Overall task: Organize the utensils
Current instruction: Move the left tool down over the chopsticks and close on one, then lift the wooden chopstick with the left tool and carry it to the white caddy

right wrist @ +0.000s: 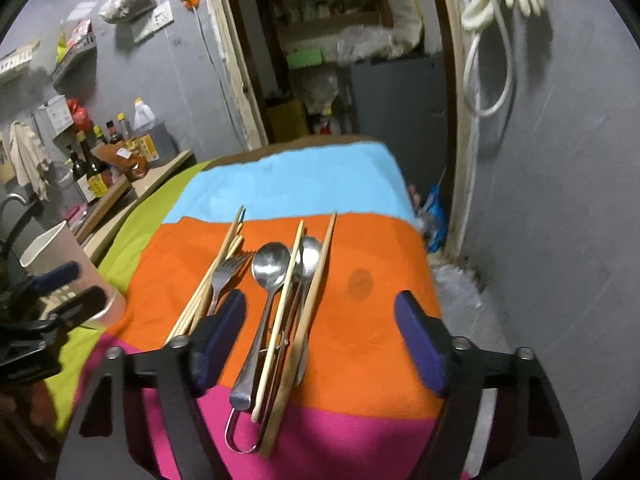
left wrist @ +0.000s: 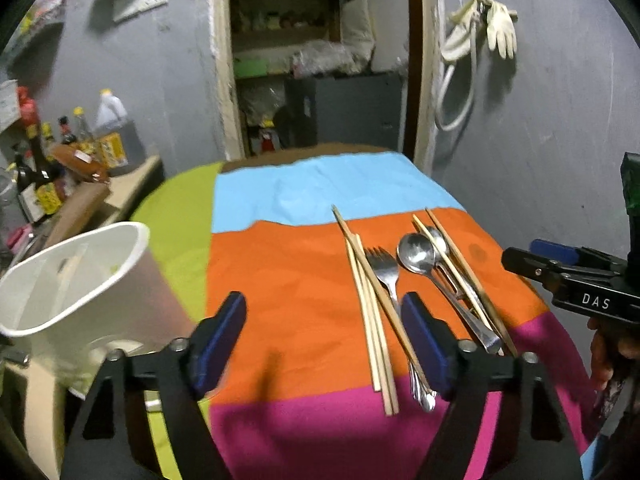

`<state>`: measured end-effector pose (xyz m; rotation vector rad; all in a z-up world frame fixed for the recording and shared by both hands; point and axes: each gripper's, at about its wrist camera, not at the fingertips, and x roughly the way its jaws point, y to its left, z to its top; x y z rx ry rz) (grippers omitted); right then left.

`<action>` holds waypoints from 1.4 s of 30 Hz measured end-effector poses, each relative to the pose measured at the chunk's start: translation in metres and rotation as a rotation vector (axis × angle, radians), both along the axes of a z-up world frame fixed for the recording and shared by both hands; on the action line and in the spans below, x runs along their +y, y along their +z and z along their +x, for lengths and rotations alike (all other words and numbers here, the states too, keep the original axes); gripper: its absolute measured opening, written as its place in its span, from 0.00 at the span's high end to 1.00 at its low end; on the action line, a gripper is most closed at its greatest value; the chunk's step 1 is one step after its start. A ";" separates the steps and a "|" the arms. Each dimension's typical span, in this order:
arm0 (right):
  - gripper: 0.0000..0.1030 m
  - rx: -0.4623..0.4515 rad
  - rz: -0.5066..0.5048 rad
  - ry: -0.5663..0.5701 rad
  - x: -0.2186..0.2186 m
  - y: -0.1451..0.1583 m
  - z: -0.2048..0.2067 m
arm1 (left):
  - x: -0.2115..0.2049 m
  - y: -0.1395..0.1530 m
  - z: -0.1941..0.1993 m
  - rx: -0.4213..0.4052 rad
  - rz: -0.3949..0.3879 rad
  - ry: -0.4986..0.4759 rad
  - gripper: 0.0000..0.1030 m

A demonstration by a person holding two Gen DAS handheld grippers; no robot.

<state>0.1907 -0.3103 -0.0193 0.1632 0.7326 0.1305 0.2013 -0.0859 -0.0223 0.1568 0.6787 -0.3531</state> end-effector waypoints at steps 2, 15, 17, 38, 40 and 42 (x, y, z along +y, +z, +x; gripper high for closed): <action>0.42 0.019 0.013 0.019 0.000 -0.005 0.006 | -0.007 -0.007 0.012 0.038 0.006 -0.019 0.47; 0.80 0.134 0.078 0.066 -0.002 -0.026 0.049 | -0.017 -0.043 0.088 0.289 -0.064 -0.051 0.77; 0.81 0.146 0.089 0.067 -0.003 -0.028 0.053 | -0.017 -0.045 0.093 0.318 -0.074 -0.060 0.77; 0.91 0.227 0.120 0.043 -0.004 -0.043 0.082 | -0.015 -0.046 0.120 0.419 -0.094 -0.060 0.95; 0.92 0.240 0.161 0.047 -0.006 -0.045 0.082 | -0.015 -0.047 0.119 0.418 -0.095 -0.051 0.96; 0.93 0.244 0.188 0.042 -0.008 -0.045 0.081 | -0.016 -0.047 0.117 0.420 -0.104 -0.048 0.97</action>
